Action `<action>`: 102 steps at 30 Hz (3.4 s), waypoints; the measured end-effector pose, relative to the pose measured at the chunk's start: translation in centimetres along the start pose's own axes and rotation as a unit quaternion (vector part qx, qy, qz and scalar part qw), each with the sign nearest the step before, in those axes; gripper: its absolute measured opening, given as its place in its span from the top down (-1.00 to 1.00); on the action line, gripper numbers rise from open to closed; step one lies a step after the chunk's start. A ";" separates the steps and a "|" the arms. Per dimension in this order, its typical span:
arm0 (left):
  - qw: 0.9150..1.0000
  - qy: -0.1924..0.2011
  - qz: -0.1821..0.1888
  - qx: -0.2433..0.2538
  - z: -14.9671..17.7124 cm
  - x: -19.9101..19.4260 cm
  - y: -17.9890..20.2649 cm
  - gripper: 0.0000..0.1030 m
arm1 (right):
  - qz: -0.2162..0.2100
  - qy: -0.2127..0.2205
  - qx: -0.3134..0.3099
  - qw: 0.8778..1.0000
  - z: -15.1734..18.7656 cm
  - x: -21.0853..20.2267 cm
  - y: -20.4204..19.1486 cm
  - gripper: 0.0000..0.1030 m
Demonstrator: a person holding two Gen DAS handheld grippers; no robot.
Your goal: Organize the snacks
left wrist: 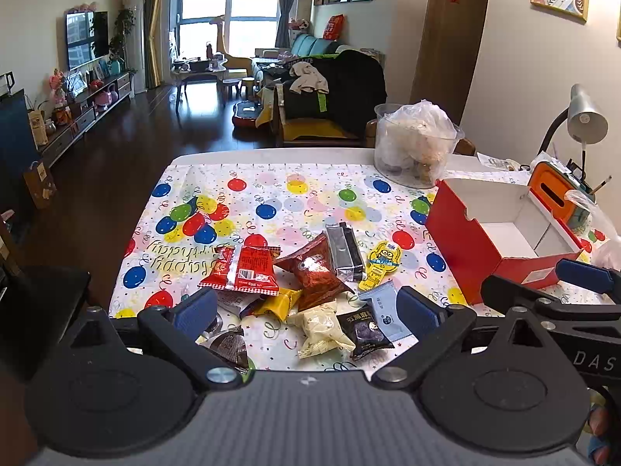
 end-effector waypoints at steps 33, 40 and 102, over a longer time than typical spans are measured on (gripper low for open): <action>1.000 -0.001 0.000 0.007 0.2 -0.4 0.5 -0.93 | 0.018 -0.007 -0.001 1.000 0.2 -0.8 0.8 -1.00; 1.000 0.002 0.004 0.008 -0.2 -0.6 0.7 -0.93 | 0.020 -0.007 0.000 1.000 0.3 -0.7 0.8 -1.00; 0.974 -0.209 0.028 -0.083 3.6 17.4 -5.5 -0.72 | -0.079 -0.147 -0.196 0.966 8.4 15.5 -7.7 -0.01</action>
Point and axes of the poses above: each gripper's, at about its wrist camera, not at the fingertips, and x roughly the way its jaws point, y to its right, z to its underside, the point moved 8 cm from there along x, roughly the way its jaws point, and after that the axes turned 15 degrees about z, right-handed, at the moved point
